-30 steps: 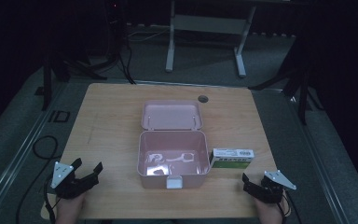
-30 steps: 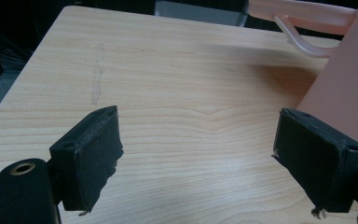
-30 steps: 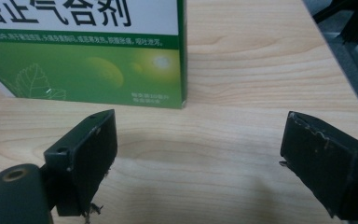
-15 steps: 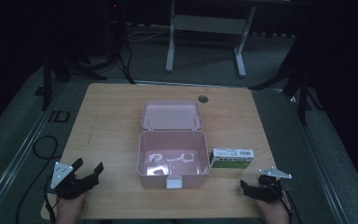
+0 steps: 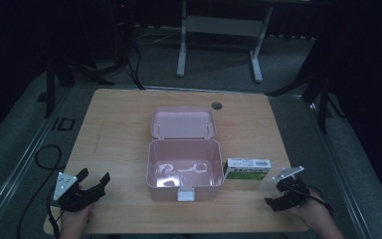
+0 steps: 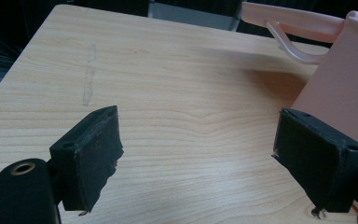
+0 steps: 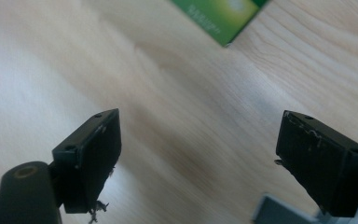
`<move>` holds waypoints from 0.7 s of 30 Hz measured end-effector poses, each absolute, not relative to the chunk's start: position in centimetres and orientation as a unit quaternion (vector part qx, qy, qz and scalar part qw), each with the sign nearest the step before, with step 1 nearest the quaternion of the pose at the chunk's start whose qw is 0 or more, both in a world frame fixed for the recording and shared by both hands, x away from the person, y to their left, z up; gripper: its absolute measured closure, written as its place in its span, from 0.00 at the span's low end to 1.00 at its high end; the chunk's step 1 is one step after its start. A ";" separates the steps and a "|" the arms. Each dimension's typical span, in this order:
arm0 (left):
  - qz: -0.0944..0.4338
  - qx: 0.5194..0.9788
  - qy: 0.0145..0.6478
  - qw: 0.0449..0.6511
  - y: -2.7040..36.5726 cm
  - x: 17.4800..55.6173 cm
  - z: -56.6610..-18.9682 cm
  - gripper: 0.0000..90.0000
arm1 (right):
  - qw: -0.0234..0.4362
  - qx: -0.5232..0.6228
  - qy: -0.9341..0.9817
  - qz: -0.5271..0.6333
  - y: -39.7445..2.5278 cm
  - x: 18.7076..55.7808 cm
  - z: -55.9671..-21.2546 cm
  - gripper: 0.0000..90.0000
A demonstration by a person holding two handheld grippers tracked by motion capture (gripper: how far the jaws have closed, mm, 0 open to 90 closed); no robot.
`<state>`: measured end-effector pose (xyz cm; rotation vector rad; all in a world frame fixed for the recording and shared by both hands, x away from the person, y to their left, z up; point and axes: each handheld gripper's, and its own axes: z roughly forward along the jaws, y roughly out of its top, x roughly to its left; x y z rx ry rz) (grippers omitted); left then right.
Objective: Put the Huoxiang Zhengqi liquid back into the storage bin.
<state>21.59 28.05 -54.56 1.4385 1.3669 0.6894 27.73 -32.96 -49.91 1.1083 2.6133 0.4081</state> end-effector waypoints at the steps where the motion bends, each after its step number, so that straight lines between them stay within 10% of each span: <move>1: 0.284 0.594 0.565 0.497 28.1 21.6 -54.6 0.17 | 0.133 0.361 0.914 0.130 -32.9 27.9 -49.8 0.16; 21: 0.277 0.589 0.563 0.510 28.1 21.4 -54.4 0.17 | 0.005 0.092 0.994 0.055 -30.6 29.9 -49.6 0.19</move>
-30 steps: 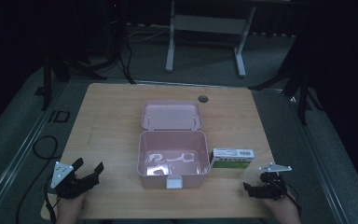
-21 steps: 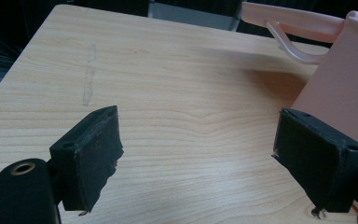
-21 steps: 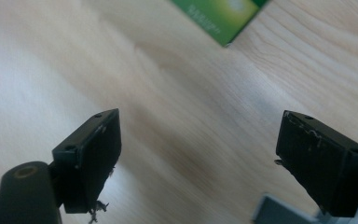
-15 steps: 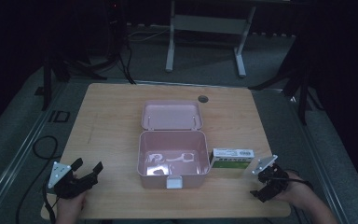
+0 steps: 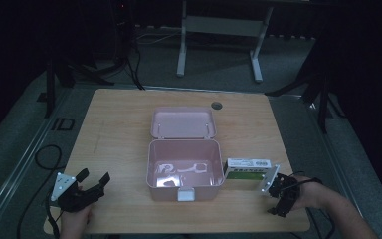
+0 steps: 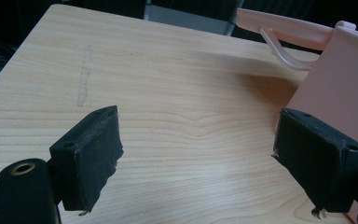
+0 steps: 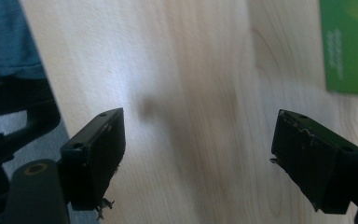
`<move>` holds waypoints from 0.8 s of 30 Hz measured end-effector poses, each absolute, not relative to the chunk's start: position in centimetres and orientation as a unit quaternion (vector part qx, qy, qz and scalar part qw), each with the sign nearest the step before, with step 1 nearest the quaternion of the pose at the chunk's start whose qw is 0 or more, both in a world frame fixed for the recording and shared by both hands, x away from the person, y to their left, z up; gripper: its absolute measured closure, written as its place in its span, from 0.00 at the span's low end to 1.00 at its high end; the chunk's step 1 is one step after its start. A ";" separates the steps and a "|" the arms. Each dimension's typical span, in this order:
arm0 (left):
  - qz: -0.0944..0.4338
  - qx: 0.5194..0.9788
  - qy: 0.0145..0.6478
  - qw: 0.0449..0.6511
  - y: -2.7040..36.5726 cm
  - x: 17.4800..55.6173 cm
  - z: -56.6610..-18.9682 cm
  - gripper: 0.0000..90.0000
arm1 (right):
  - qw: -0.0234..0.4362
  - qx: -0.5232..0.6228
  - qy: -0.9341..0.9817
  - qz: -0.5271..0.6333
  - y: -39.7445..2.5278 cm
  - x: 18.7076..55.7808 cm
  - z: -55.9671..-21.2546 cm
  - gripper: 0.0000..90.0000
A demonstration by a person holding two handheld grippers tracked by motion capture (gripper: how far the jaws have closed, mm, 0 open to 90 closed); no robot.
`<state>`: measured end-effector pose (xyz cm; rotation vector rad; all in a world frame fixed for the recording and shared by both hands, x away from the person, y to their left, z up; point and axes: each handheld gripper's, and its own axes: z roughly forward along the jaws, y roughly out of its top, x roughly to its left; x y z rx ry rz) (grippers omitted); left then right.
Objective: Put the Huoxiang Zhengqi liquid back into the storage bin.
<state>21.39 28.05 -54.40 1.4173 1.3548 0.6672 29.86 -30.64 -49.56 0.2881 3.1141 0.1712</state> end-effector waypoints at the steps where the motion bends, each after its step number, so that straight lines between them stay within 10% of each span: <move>1: 0.278 0.589 0.562 0.510 28.1 21.4 -54.4 0.17 | 0.004 0.087 0.995 0.051 -30.3 29.9 -49.5 0.19; 24: 0.284 0.580 0.561 0.517 28.3 21.2 -54.2 0.17 | 0.011 0.010 0.999 0.041 -24.6 30.6 -42.8 0.18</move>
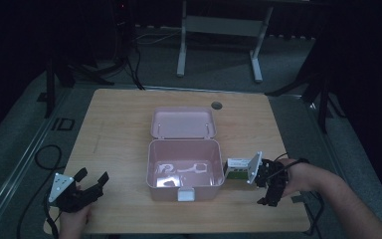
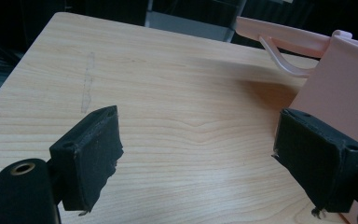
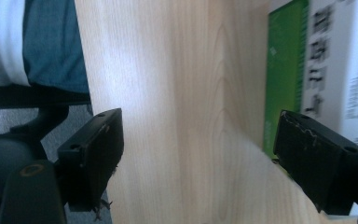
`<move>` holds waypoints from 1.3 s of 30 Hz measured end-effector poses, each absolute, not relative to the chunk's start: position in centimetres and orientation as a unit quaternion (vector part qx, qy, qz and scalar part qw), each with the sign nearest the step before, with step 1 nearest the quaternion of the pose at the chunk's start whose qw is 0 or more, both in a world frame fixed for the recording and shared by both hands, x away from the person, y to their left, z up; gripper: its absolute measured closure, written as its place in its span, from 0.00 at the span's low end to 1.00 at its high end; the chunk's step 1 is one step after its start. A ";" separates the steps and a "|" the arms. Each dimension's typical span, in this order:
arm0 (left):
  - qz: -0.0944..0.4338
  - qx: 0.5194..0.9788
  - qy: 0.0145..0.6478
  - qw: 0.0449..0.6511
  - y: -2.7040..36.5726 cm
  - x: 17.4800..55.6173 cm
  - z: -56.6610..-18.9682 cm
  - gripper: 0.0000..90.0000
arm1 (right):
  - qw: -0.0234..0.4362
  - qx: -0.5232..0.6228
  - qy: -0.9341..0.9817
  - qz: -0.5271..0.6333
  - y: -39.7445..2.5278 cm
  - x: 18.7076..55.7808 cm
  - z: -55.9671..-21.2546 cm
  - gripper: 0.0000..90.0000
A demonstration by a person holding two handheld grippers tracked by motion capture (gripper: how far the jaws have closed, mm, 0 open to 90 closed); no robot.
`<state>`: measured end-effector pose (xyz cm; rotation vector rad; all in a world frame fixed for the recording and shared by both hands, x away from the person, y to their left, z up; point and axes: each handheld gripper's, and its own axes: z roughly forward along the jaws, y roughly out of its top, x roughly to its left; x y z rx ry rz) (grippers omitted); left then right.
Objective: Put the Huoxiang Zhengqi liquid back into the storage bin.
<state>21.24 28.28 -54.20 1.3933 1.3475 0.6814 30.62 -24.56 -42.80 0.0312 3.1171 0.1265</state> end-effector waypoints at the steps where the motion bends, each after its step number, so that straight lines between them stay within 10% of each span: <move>1: 0.284 0.580 0.561 0.517 28.3 21.2 -54.2 0.17 | 0.011 0.010 0.999 0.041 -24.6 30.6 -42.8 0.18; 39: 0.279 0.572 0.566 0.524 28.6 21.3 -54.3 0.17 | 0.012 0.016 1.000 0.010 -22.8 38.8 -45.0 0.36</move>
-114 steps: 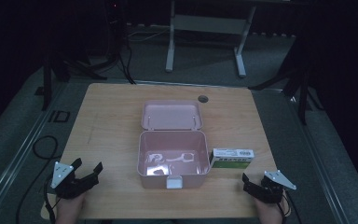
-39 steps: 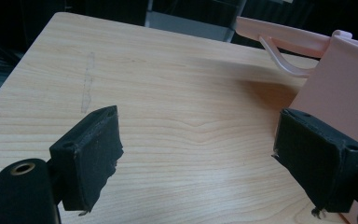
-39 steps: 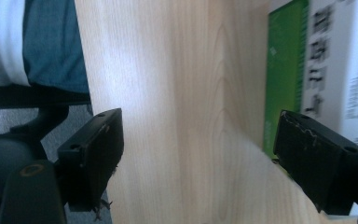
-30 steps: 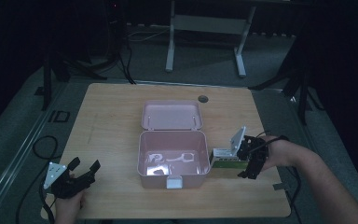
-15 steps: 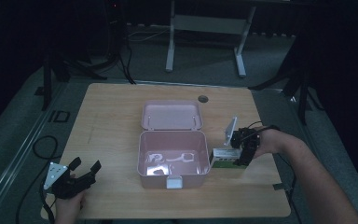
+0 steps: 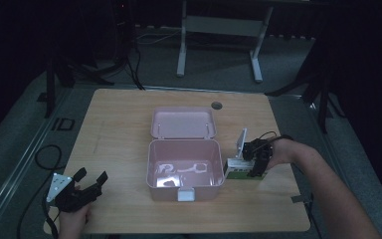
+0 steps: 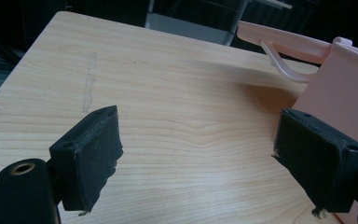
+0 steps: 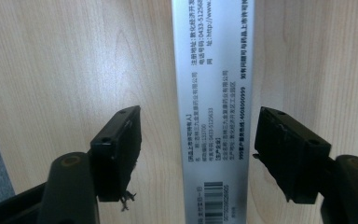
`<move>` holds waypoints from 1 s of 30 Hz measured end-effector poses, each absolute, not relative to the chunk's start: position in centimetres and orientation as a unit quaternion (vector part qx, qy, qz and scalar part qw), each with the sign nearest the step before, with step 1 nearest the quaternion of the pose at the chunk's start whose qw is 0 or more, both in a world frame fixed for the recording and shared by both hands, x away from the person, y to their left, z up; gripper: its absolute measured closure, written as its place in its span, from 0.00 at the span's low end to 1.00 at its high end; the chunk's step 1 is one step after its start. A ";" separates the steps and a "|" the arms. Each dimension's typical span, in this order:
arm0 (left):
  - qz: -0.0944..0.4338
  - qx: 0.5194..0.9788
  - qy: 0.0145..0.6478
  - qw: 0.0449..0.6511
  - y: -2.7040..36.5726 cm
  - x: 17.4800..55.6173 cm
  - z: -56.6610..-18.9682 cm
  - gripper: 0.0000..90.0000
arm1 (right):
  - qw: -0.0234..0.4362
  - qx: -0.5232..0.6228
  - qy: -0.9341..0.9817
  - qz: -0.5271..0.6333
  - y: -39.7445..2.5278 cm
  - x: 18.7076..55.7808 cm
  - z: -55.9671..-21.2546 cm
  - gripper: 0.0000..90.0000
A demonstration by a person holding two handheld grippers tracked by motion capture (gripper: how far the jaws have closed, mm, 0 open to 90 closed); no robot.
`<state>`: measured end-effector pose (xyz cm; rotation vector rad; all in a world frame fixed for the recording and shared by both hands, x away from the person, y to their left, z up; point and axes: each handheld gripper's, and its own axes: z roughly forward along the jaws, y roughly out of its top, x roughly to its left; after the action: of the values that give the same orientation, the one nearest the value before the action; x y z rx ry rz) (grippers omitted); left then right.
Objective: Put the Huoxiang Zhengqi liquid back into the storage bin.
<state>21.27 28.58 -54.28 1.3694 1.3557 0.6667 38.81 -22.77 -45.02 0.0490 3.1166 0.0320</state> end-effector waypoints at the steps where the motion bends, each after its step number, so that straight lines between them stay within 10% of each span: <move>1: 0.279 0.572 0.566 0.524 28.6 21.3 -54.3 0.17 | 0.013 0.016 1.000 0.009 -22.7 38.8 -45.1 0.36; 19: 0.278 0.576 0.565 0.521 28.5 21.3 -54.3 0.17 | 0.011 0.008 1.000 0.005 -22.4 39.3 -46.1 0.66; 30: 0.279 0.575 0.566 0.521 28.6 21.3 -54.3 0.17 | 0.012 0.002 1.000 0.004 -22.3 39.3 -46.1 0.68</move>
<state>21.30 28.56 -54.30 1.3775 1.3551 0.6685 39.28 -22.32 -46.09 0.0067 3.1175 0.0110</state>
